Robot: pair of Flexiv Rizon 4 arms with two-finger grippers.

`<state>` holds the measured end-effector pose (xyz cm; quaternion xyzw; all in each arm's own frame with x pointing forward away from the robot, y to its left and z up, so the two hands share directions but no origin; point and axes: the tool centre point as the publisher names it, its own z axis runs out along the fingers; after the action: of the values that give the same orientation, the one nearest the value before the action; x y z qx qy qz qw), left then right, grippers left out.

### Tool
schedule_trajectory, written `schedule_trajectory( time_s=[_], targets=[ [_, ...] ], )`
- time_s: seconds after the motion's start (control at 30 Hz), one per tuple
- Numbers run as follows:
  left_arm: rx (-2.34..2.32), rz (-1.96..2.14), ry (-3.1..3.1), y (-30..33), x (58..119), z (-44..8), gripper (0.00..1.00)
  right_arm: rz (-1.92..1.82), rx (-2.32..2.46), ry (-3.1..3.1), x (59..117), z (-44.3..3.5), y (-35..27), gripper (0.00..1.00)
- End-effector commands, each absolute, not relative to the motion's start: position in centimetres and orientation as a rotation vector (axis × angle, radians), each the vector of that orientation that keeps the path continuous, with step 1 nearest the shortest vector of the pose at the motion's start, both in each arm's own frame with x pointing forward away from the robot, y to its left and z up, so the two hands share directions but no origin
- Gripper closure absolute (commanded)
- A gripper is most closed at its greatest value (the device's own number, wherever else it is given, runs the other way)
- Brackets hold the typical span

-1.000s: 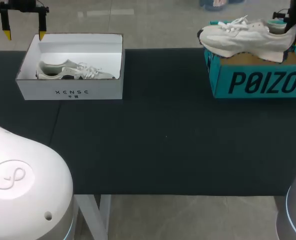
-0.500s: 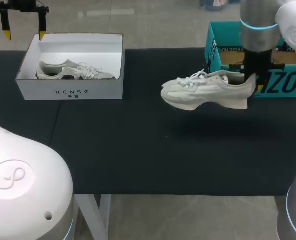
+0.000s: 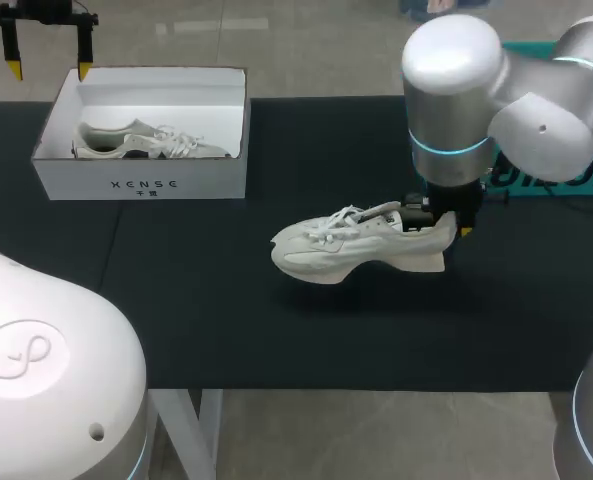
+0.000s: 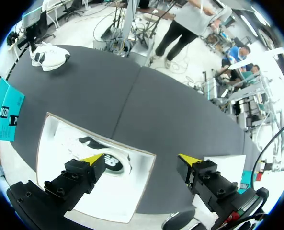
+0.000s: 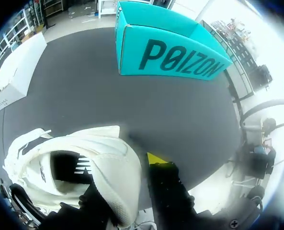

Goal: Take the shoe out of the shoebox, open the shoe tongue, remove and reinsert the insole, then place the shoe into the shoebox

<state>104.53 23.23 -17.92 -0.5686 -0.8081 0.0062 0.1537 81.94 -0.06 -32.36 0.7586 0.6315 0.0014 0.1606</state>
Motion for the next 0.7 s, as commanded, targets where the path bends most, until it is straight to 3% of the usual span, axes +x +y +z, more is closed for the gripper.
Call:
schedule_trajectory(
  time_s=[0.03, 0.7],
  targets=[
    [-1.632, 0.014, -2.318, 23.3, 104.5, -17.9, 0.0, -0.053, 2.188, 1.767, 82.6, -34.3, 2.4, 1.0],
    [-1.632, 0.014, -2.318, 23.3, 104.5, -17.9, 0.0, 0.02, 2.238, 1.834, 82.6, -39.1, 7.9, 1.0]
  ],
)
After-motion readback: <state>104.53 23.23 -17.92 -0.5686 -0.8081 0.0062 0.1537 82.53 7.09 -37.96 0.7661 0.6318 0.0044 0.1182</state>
